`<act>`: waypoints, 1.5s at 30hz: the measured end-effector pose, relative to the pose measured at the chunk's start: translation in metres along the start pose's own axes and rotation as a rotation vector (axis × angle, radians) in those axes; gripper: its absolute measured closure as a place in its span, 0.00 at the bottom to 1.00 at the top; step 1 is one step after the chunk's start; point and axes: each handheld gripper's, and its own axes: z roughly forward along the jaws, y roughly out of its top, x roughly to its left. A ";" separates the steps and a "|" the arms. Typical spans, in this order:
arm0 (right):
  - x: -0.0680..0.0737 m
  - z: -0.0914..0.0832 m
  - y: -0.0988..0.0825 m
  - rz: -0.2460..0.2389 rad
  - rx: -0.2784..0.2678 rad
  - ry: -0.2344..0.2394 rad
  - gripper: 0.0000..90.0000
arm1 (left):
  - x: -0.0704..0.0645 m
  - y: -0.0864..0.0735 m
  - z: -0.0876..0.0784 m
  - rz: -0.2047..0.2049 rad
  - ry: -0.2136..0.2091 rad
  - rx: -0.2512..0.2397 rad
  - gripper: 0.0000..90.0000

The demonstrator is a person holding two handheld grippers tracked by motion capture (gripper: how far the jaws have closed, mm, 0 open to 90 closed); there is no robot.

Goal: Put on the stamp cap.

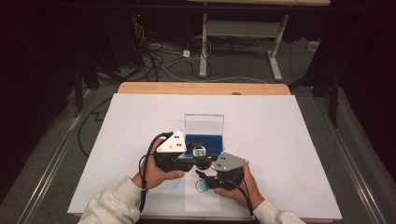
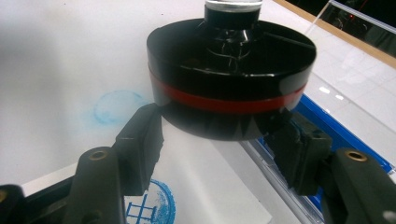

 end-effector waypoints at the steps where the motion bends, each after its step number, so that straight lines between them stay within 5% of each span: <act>1: 0.000 0.000 0.000 -0.002 -0.001 -0.002 0.41 | 0.000 0.000 0.000 0.001 0.000 0.000 0.61; 14: -0.005 -0.014 0.000 -0.028 0.007 -0.060 0.32 | 0.004 -0.004 -0.007 -0.007 0.041 0.006 0.61; 39: -0.019 -0.050 0.005 -0.010 -0.039 -0.105 0.31 | 0.008 -0.008 -0.014 0.006 0.098 0.044 0.61; 45: -0.024 -0.066 -0.001 -0.015 -0.036 -0.151 0.31 | 0.011 -0.009 -0.017 0.002 0.112 0.041 0.61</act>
